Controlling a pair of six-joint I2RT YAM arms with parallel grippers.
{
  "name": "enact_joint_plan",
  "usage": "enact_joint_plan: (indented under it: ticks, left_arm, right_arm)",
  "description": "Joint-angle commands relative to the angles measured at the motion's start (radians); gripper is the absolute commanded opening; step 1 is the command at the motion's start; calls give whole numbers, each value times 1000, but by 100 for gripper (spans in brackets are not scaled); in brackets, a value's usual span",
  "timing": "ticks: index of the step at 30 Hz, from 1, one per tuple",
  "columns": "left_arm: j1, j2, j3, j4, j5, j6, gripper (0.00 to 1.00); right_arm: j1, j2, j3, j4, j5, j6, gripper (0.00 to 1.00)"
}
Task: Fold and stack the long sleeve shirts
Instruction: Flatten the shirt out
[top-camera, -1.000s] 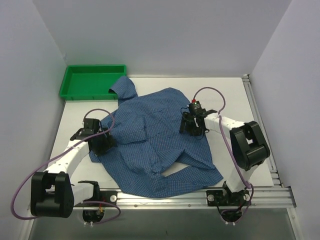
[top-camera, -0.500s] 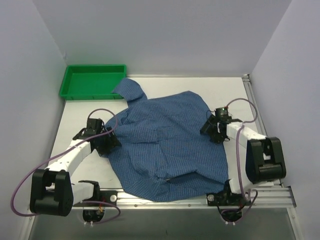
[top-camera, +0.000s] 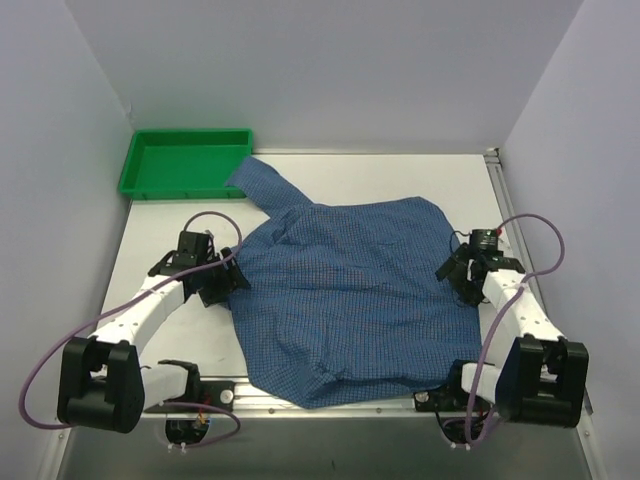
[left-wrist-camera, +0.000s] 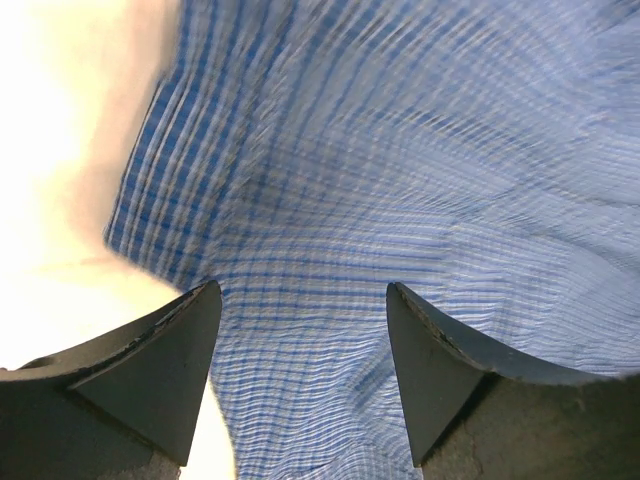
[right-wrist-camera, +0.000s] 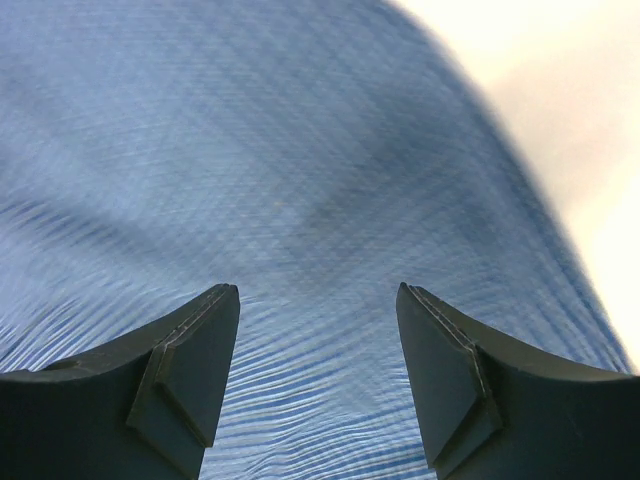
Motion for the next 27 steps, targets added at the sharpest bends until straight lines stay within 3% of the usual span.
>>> enact_joint_plan:
  ticks: [1,5,13,21,27]
  left_arm:
    - [-4,8,144,14,-38,42,76]
    - [-4,94,276,41,-108,50,77]
    - [-47,445,572,208,-220,-57,75]
    - [-89,721,689,469,-319,-31,78]
    - [-89,841,743,584,-349,2,78]
  right_arm:
    - [117,-19,119,10,43,-99,65]
    - [208,89,231,54,-66,-182,65]
    - [342,305,353,106,-48,-268,67]
    - [409,359,340,126,-86,-264,93]
    - [434,364,294,142,-115,-222,96]
